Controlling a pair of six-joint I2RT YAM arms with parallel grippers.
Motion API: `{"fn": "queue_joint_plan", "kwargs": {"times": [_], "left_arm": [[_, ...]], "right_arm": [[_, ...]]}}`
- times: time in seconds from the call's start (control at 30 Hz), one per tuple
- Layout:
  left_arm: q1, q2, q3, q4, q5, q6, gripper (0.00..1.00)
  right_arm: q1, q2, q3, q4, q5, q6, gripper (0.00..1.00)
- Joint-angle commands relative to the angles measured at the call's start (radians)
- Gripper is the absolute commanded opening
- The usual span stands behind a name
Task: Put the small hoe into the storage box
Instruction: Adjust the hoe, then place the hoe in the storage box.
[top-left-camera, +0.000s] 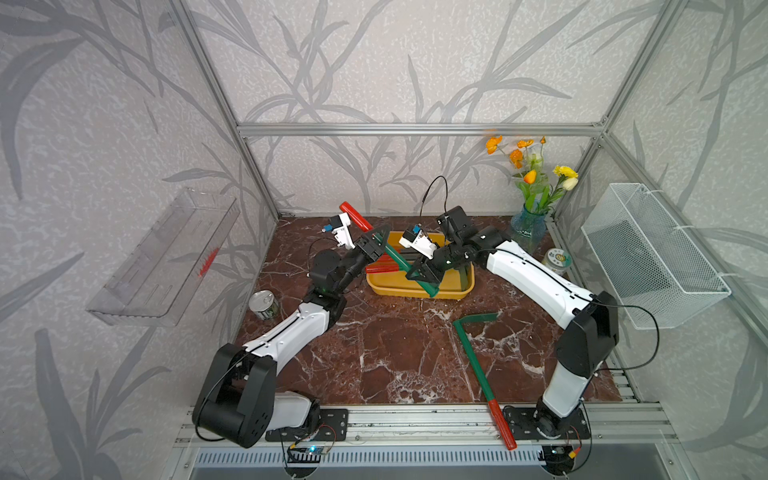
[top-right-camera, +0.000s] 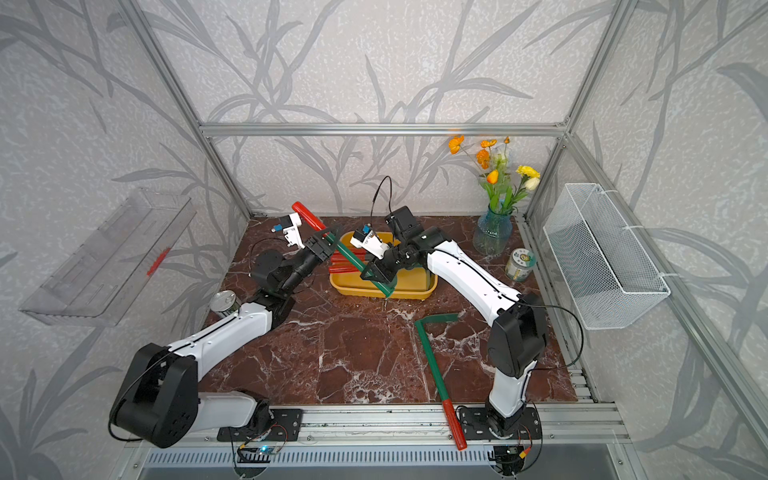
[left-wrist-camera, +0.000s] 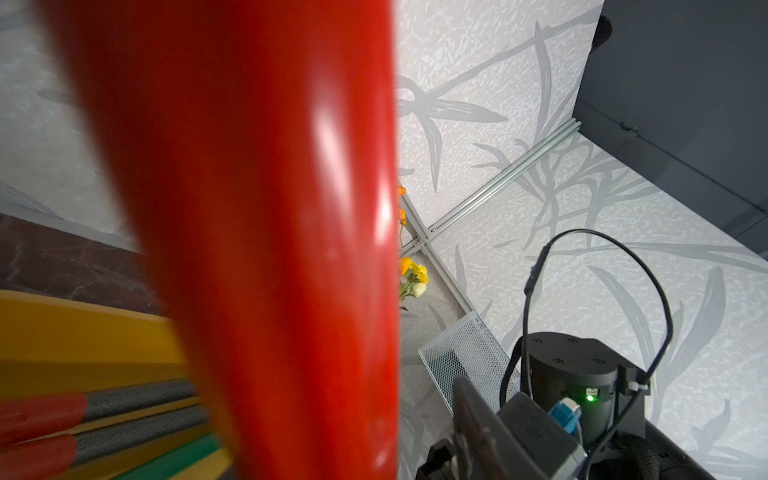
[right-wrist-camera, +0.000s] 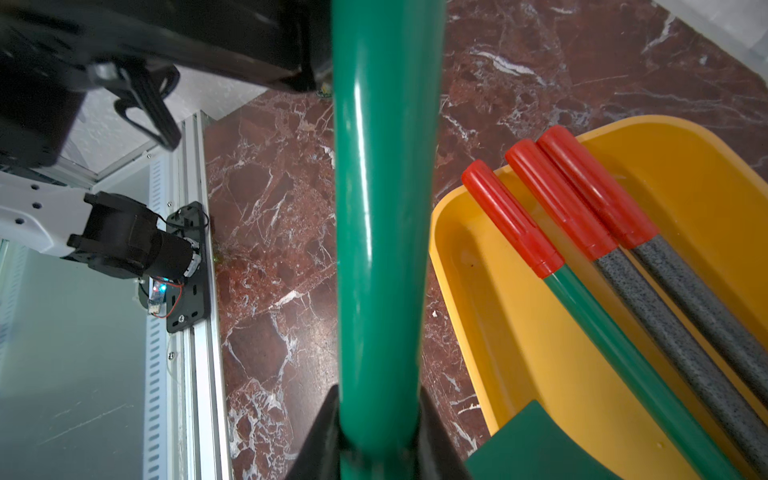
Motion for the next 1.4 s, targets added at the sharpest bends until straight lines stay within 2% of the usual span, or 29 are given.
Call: {"fn": "queue_joint_plan", "kwargs": {"times": [0.0, 0.37, 0.57, 0.67, 0.83, 1.1, 1.37], "left_arm": [[0.004, -0.038, -0.023, -0.110, 0.015, 0.071, 0.58], [0.028, -0.036, -0.070, -0.222, 0.033, 0.129, 0.70], [0.060, -0.051, -0.103, -0.305, 0.040, 0.156, 0.78], [0.080, -0.099, -0.121, -0.361, 0.036, 0.177, 0.79], [0.104, -0.197, -0.123, -0.473, 0.007, 0.209, 0.79], [0.133, -0.254, -0.126, -0.518, -0.001, 0.212, 0.79], [0.142, -0.258, -0.128, -0.516, 0.001, 0.203, 0.78]], "right_arm": [[0.005, 0.011, 0.063, -0.018, 0.021, -0.055, 0.00], [-0.023, 0.093, 0.171, -0.092, 0.153, -0.124, 0.00], [-0.033, 0.163, 0.283, -0.205, 0.271, -0.245, 0.00], [-0.033, 0.189, 0.287, -0.239, 0.373, -0.325, 0.00], [-0.038, 0.220, 0.218, -0.213, 0.516, -0.414, 0.00], [-0.049, 0.161, 0.007, -0.048, 0.484, -0.449, 0.00], [-0.069, 0.164, -0.074, 0.000, 0.481, -0.463, 0.00]]}}
